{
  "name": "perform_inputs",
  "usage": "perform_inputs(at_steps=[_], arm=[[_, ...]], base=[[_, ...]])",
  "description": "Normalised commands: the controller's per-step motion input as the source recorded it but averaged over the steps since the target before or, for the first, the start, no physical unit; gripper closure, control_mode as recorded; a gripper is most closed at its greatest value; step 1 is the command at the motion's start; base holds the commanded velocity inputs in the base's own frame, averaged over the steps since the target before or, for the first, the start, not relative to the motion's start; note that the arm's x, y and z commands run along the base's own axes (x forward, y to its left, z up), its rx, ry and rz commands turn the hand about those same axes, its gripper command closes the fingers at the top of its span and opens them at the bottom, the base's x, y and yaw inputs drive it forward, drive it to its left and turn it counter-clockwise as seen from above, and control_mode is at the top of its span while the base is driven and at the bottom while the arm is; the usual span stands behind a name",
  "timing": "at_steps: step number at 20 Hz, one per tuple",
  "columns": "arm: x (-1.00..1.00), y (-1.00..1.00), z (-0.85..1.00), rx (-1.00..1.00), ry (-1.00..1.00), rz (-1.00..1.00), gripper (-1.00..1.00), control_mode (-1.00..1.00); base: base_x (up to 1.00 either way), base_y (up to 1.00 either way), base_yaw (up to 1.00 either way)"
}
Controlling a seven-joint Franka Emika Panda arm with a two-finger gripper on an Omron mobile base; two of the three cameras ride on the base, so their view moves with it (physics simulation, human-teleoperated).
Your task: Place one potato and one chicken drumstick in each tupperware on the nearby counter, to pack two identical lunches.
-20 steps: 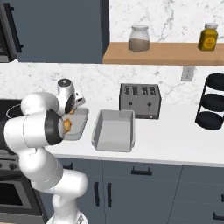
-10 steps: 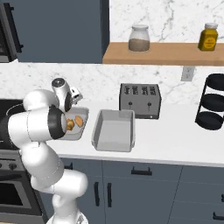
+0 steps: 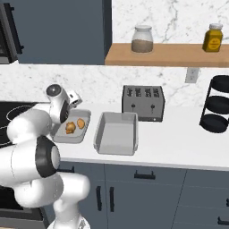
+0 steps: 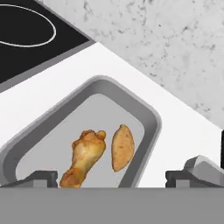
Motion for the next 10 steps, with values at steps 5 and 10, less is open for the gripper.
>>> perform_inputs(at_steps=[5,10], arm=[[-0.86,-0.1,0.85,0.38,0.02,-0.02,-1.0,-1.0],[-1.0,-0.04,0.67,0.22,0.16,-0.18,-1.0,-1.0]], base=[[0.0,0.0,0.0],[0.0,0.0,0.0]])
